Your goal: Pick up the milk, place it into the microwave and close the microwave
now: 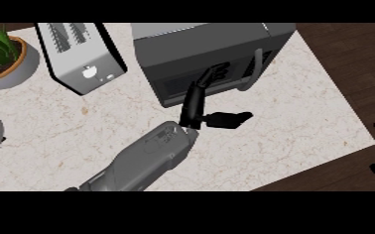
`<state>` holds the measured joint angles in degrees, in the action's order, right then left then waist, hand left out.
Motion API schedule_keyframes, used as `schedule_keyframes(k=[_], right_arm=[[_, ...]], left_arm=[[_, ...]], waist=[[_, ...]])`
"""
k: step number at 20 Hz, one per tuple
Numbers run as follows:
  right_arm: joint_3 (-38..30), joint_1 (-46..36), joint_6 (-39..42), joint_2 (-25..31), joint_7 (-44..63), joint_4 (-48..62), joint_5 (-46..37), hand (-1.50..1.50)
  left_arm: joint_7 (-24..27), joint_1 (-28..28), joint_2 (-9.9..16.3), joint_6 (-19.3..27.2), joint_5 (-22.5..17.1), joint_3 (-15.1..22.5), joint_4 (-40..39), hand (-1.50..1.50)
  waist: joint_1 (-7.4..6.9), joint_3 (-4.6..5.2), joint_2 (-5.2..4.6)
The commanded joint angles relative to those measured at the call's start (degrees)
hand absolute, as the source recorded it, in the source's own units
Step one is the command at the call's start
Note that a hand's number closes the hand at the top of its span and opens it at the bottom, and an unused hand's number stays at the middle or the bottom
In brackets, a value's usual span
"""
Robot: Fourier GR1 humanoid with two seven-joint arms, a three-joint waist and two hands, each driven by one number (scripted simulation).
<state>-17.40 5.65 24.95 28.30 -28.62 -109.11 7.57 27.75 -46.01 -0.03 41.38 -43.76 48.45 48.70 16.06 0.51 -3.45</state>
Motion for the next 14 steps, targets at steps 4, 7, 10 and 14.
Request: schedule_keyframes(k=[4, 7, 10, 14], right_arm=[[-2.16, -4.0, -2.12, 2.87, 0.26, 0.23, -3.2, 1.5], [-2.79, -5.13, -2.03, 3.89, 0.66, 0.39, -3.08, 1.5], [-2.35, -6.15, -2.69, 3.67, 0.4, 0.91, -3.92, 1.5], [-2.55, -8.03, -2.62, 4.57, 1.02, 1.73, -3.68, 1.5]], left_arm=[[1.93, -3.64, 0.03, 2.9, -5.51, -3.21, -1.13, -1.5], [3.26, -3.54, 0.03, 3.85, -6.71, -2.57, -1.82, -1.5], [4.47, -3.7, 0.03, 3.58, -7.9, -2.3, -2.15, -1.5], [5.19, -4.98, 0.03, 3.43, -9.28, -2.04, -3.07, -1.5]], waist=[[0.43, -0.12, -1.15], [0.39, -0.16, -0.97], [0.27, -0.21, -1.64], [0.21, -0.22, -1.92]])
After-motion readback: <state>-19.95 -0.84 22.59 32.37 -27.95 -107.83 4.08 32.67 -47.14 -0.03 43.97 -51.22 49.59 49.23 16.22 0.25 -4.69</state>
